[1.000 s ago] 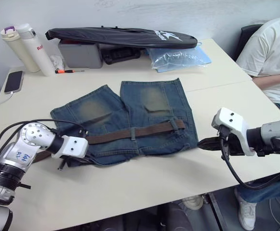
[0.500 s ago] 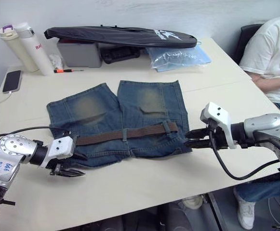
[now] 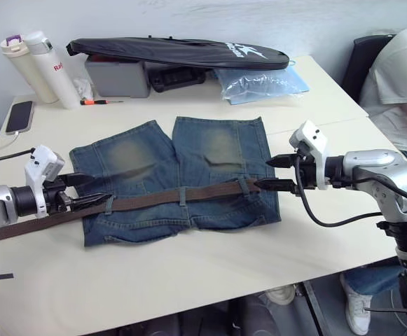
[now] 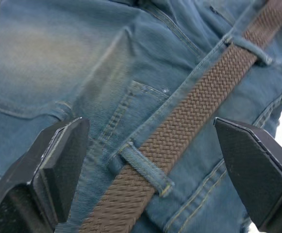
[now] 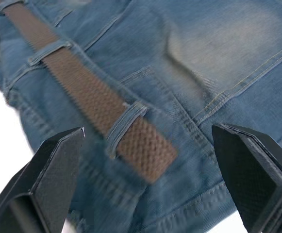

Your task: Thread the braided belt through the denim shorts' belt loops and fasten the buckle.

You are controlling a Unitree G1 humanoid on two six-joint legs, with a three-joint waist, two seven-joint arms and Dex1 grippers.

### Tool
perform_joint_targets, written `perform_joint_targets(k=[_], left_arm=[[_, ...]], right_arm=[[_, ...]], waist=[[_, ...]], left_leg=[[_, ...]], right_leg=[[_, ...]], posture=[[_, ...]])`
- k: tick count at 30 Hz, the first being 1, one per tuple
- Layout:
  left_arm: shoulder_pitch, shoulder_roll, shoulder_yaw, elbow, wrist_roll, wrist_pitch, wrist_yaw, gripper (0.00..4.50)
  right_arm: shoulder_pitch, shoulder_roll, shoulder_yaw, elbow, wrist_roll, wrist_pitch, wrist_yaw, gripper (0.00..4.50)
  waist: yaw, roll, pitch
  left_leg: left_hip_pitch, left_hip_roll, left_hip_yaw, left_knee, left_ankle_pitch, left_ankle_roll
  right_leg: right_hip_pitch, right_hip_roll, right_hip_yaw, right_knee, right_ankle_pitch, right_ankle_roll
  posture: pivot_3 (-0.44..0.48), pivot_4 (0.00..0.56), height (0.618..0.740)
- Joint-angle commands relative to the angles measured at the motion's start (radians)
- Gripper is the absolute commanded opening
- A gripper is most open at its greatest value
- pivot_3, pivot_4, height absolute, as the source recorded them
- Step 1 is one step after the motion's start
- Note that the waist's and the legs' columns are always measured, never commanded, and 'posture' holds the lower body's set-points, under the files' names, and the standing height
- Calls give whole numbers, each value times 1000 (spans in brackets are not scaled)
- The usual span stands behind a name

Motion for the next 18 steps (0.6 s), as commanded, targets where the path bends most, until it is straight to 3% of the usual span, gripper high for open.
perform_joint_targets(k=[1,3,5,12,15,18], left_arm=[[18,-2,23,-68,-13,18,30,4500],[23,-11,4,-65,9,20,56,4500],[17,-12,-23,-42,43,21,90,4500],[-33,-36,-24,-2,43,47,133,4500],[-27,-38,-46,-21,45,33,114,4500],[-26,-35,-73,-1,75,-25,89,4500]], right_arm=[[-31,27,3,16,-12,-4,2,4457],[-35,43,16,38,-26,-3,5,4457],[-43,61,13,63,-30,-1,2,4457],[-65,67,5,109,-71,-19,12,4457],[-65,63,2,103,-72,2,15,4457],[-61,61,-8,98,-74,4,11,4457]], waist=[[-9,1,4],[-8,1,6],[3,2,13],[18,0,19],[-6,2,20],[-7,2,20]], left_leg=[[-4,-7,-13,-3,6,-1],[-4,-20,-32,-7,14,0],[-4,-27,-38,-7,19,1],[-3,-33,-46,-6,26,2],[-11,-47,-74,-12,31,5],[-13,-61,-92,-20,38,8]], right_leg=[[4,-10,-19,0,0,0],[15,-24,-41,-2,-3,6],[21,-30,-46,-4,-3,9],[22,-32,-43,-6,-1,13],[37,-47,-71,-6,-7,25],[43,-61,-83,-6,-12,33]], posture=[[0,150,740],[0,150,740],[0,150,740],[0,150,740],[0,150,740],[0,150,740]])
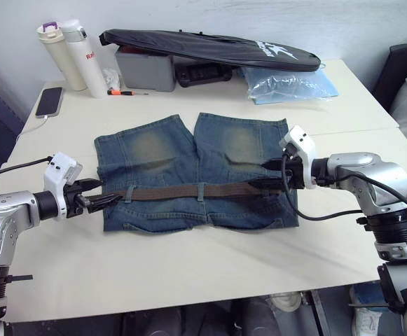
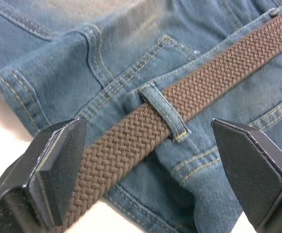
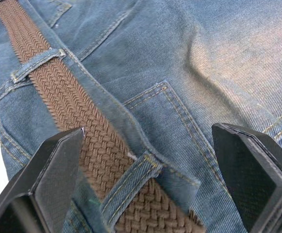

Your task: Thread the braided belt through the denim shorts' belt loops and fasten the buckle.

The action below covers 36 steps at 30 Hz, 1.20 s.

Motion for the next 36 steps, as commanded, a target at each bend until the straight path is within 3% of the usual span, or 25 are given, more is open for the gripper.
perform_joint_targets(k=[1,4,6,8,10,15,17,20,22,27,36], left_arm=[[-11,5,-23,8,31,-75,-29,4500],[-46,7,-32,62,39,-99,-44,4500],[-64,9,-31,92,39,-104,-50,4500],[-72,20,-25,121,29,-92,-71,4500],[-69,38,-24,144,26,-85,-102,4500],[-89,54,-23,201,27,-91,-146,4500],[-107,52,-29,215,30,-92,-152,4500],[-126,44,-42,220,36,-99,-158,4500],[-134,40,-49,221,37,-98,-163,4500],[-157,37,-99,241,51,-95,-194,4500],[-258,-15,-94,267,16,-51,-206,4500]], right_arm=[[-15,-13,-35,-26,-2,-12,5,4457],[-16,-16,-45,-18,-2,2,-4,4457],[-18,-14,-57,-3,-1,18,-14,4457],[-25,-13,-67,16,0,24,-14,4457],[-34,-13,-77,36,-1,31,-17,4457],[-39,-30,-69,53,-21,5,-1,4457],[-43,-27,-74,60,-20,23,-11,4457],[-50,-30,-82,70,-14,66,-22,4457],[-49,-35,-88,71,-10,80,-21,4457],[-44,-46,-100,69,27,202,-18,4457],[-35,-115,-236,13,99,374,-52,4457]], waist=[[4,0,0],[8,1,2],[2,0,2],[1,0,2],[9,-2,2],[8,0,2],[2,0,3],[-9,0,2],[3,-1,2],[7,-1,2],[7,-2,2]], left_leg=[[6,0,2,1,1,-2],[-4,-9,-11,1,4,3],[-10,-23,-29,-3,12,9],[-12,-38,-45,-8,20,15],[-10,-39,-44,-7,28,6],[-15,-37,-45,-7,29,4],[-22,-47,-64,-12,32,15],[-23,-65,-90,-13,38,21],[-19,-63,-87,-12,42,10],[-23,-61,-83,-10,42,6],[-24,-59,-71,-9,44,4]], right_leg=[[-2,2,9,0,0,0],[7,-3,3,-6,-1,1],[9,-15,-8,-2,-4,10],[9,-24,-3,5,-11,21],[4,-17,21,8,-12,24],[8,-10,29,3,-10,20],[14,-21,10,1,-17,32],[23,-30,15,10,-26,48],[16,-17,47,13,-26,48],[14,-6,69,6,-26,46],[5,-3,84,7,-25,41]], posture=[[0,150,740],[0,150,740],[0,150,740],[0,150,740],[0,150,740],[0,150,740],[0,150,740],[0,150,740],[0,150,740],[0,150,740],[0,150,740]])
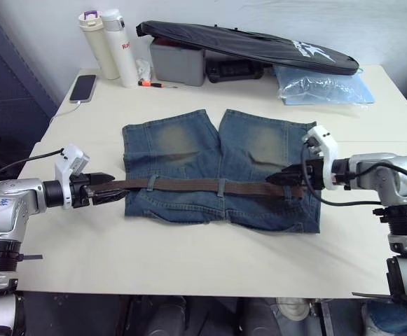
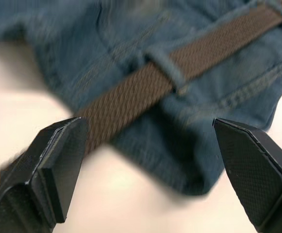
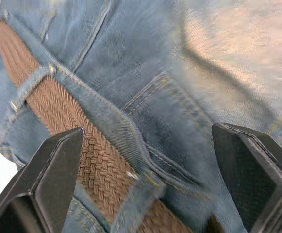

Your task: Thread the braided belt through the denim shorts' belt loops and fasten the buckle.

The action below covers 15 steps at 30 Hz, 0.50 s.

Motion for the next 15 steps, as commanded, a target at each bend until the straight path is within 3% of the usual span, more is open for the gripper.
perform_joint_targets(k=[1,5,15], left_arm=[[-34,-5,22,3,-26,22,-17,4500],[-90,-28,-17,33,-11,51,-14,4500],[-295,-109,-110,257,54,133,16,4500]], right_arm=[[6,-55,-76,-64,29,48,-23,4457],[60,-67,-113,-75,34,72,-58,4457],[110,85,-186,-34,110,144,-122,4457]], waist=[[0,0,0],[1,-3,0],[1,-3,0]], left_leg=[[1,0,2,0,0,0],[3,0,11,0,-2,3],[4,1,16,1,-2,3]], right_leg=[[0,0,2,0,0,0],[-2,0,10,0,1,0],[-4,2,17,1,2,-2]], posture=[[0,150,740],[0,150,740],[0,150,740]])
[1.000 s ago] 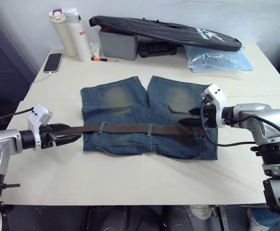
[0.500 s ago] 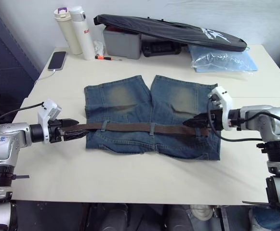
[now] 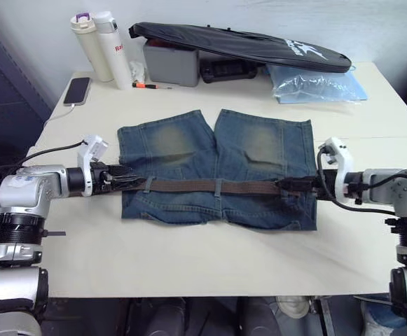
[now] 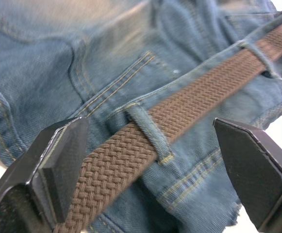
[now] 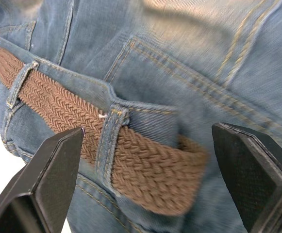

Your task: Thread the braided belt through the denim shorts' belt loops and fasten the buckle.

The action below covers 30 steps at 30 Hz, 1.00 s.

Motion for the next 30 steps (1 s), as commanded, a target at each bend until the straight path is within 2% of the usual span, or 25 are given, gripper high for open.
perform_joint_targets(k=[1,3,7,8,10,20,27,30], left_arm=[[-93,-11,3,78,14,22,-3,4500],[-123,-19,-2,122,28,16,-7,4500],[-194,-37,5,235,41,45,10,4500],[-205,-39,-3,256,48,49,4,4500],[-216,-41,-24,282,66,48,-15,4500],[-218,-120,-126,254,127,28,-78,4500],[-191,-122,-181,274,201,-40,-99,4500],[-193,-121,-173,266,197,-30,-114,3662]], right_arm=[[2,17,-33,-10,34,11,-14,3941],[5,24,-28,-11,40,12,-16,3300],[28,24,-18,-43,60,-44,28,1594],[38,21,-18,-54,66,-61,37,1046],[54,16,-18,-72,73,-83,47,310],[107,24,-25,-120,82,-127,33,256],[128,25,-44,-128,86,-146,21,256],[134,27,-45,-127,88,-155,15,256]], waist=[[1,0,0],[2,-1,0],[1,-1,0],[1,-1,0],[-1,-1,0],[0,-2,0],[3,-2,-1],[3,-2,-1]], left_leg=[[0,0,0,0,0,0],[0,0,0,1,0,0],[0,0,0,1,0,0],[0,0,0,1,0,0],[0,0,1,1,0,0],[0,0,2,2,0,0],[2,0,3,2,0,0],[3,0,4,2,0,0]], right_leg=[[0,0,0,0,0,0],[0,0,0,0,0,0],[0,0,1,0,0,0],[0,0,1,0,0,0],[0,1,1,0,0,0],[-1,1,3,1,1,0],[0,1,4,1,1,0],[1,1,5,1,1,0]], posture=[[0,150,740],[0,150,740],[0,150,740],[0,150,740],[0,150,740],[0,150,740],[0,150,740],[0,150,740]])
